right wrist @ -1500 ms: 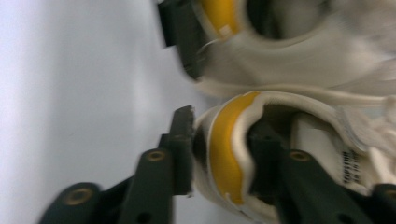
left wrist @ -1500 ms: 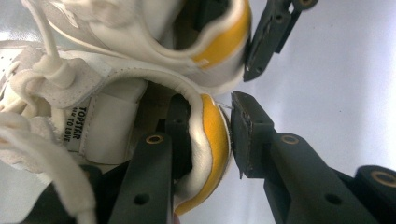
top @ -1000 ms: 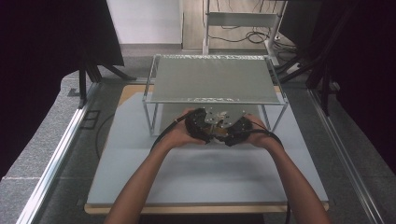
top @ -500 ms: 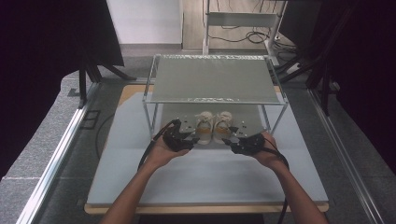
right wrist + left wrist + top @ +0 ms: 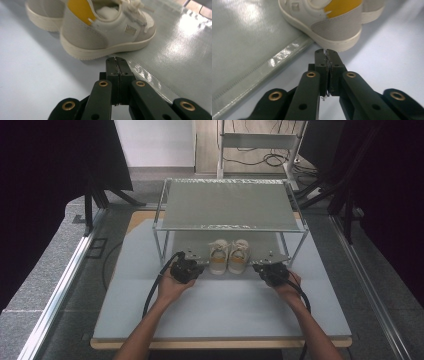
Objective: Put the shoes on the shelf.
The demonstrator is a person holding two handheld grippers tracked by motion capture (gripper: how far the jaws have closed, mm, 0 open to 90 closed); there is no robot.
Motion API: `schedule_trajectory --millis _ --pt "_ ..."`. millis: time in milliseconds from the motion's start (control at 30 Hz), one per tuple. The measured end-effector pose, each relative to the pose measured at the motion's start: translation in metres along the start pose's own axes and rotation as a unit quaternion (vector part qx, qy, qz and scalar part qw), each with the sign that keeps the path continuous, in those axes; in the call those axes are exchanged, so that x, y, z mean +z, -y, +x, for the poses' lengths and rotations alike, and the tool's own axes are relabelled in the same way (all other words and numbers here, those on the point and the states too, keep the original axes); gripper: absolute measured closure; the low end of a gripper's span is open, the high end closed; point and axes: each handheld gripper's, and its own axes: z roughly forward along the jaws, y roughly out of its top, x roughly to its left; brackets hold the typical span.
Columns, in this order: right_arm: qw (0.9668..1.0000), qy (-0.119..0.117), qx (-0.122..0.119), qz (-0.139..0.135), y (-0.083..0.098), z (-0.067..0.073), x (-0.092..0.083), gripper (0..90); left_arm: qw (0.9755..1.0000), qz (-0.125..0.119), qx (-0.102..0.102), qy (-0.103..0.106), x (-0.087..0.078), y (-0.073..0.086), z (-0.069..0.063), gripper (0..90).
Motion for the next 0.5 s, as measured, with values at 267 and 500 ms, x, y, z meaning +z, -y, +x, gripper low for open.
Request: schedule_trajectory --millis 267,500 --pt "0.9993 0.021 0.027 0.012 -0.011 -0.003 0.024 89.6 0.9999 0.011 -0.011 -0.004 0.022 -0.008 0.005 89.0" --pt "0.9985 0.033 0.038 0.021 -0.024 -0.004 0.04 89.5 0.9998 0.013 -0.014 -0.01 0.028 -0.015 0.005 88.9"
